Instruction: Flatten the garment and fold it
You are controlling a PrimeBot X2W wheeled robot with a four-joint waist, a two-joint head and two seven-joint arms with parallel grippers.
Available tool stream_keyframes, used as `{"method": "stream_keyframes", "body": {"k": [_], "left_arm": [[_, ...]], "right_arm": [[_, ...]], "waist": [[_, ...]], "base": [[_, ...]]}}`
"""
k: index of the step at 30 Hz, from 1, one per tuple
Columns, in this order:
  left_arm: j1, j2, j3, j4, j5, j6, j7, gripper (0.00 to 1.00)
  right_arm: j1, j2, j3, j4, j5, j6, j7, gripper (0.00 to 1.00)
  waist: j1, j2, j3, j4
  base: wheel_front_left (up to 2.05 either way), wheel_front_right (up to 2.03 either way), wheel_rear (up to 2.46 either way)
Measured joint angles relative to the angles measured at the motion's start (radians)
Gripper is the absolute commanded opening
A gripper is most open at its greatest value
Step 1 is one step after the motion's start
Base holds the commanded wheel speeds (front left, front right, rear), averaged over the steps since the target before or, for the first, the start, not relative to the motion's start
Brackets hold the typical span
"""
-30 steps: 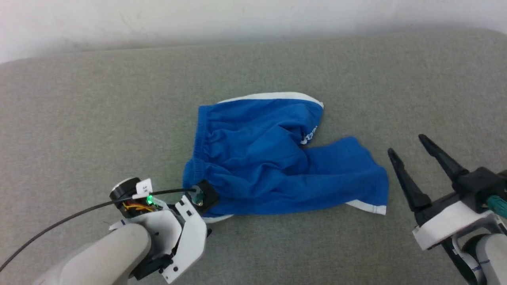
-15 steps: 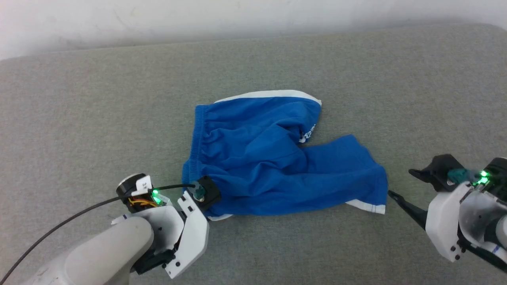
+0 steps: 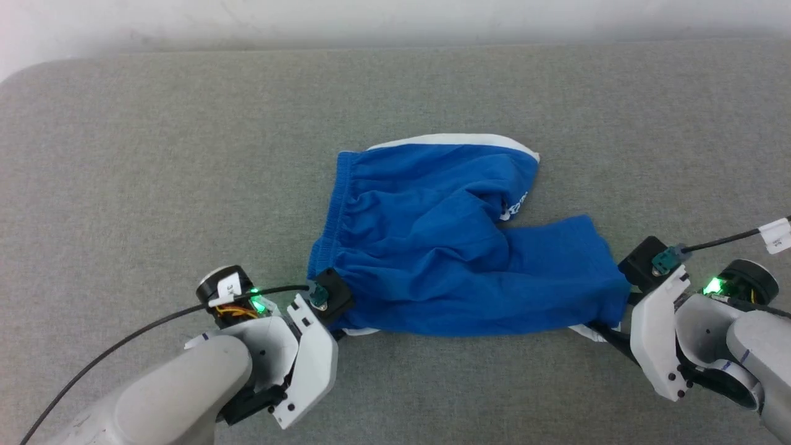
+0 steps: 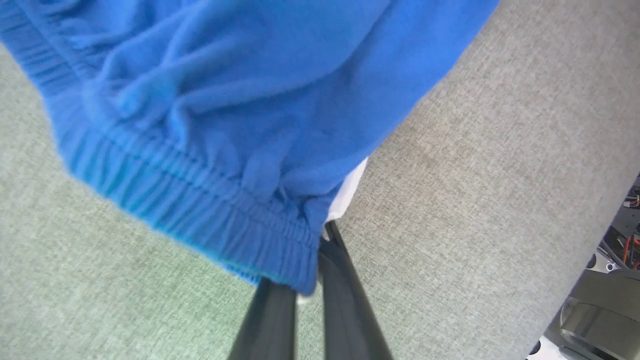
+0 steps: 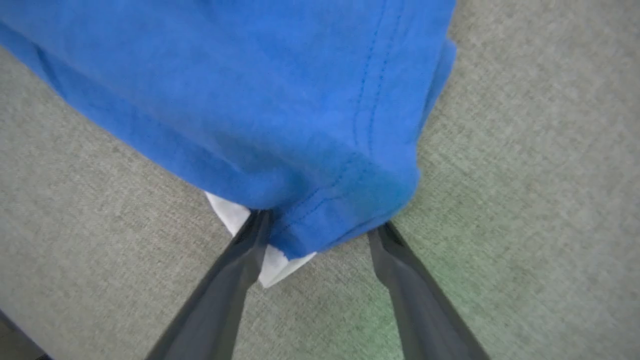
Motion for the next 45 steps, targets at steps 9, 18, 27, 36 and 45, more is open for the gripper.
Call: {"method": "stream_keyframes", "body": {"k": [9,18,27,36,45], "left_arm": [[0.042,0.012,0.061,-0.024,-0.025,0.043,-0.155,0.0],[-0.037,0.051,0.216,-0.133,-0.037,0.099,-0.312,0.0],[-0.341,-0.064,0.323,-0.043,-0.053,0.079,-0.345,0.0],[-0.765,-0.218,0.379,0.208,0.012,0.062,-0.377,0.0],[-1.053,-0.279,0.468,0.351,0.024,0.064,-0.471,0.0]], "right_arm": [[0.007,-0.043,0.051,-0.034,0.042,0.001,-0.267,0.0],[-0.01,-0.152,-0.162,-0.285,0.117,0.001,-0.375,0.0],[-0.242,-0.078,-0.418,-0.244,0.061,0.001,-0.4,0.0],[-0.665,0.02,-0.526,-0.068,-0.104,0.001,-0.389,0.0],[-1.006,0.065,-0.471,0.082,-0.225,0.001,-0.433,0.0]], "waist": [[0.0004,0.0,-0.047,0.008],[0.0002,0.0,-0.142,-0.017],[0.0003,0.0001,-0.106,-0.041],[0.0005,0.0001,0.054,-0.047],[0.0007,0.0001,0.241,-0.058]], "base": [[0.0,0.0,0.0],[0.0,0.0,0.0],[0.0,0.0,0.0],[0.0,0.0,0.0],[0.0,0.0,0.0]]}}
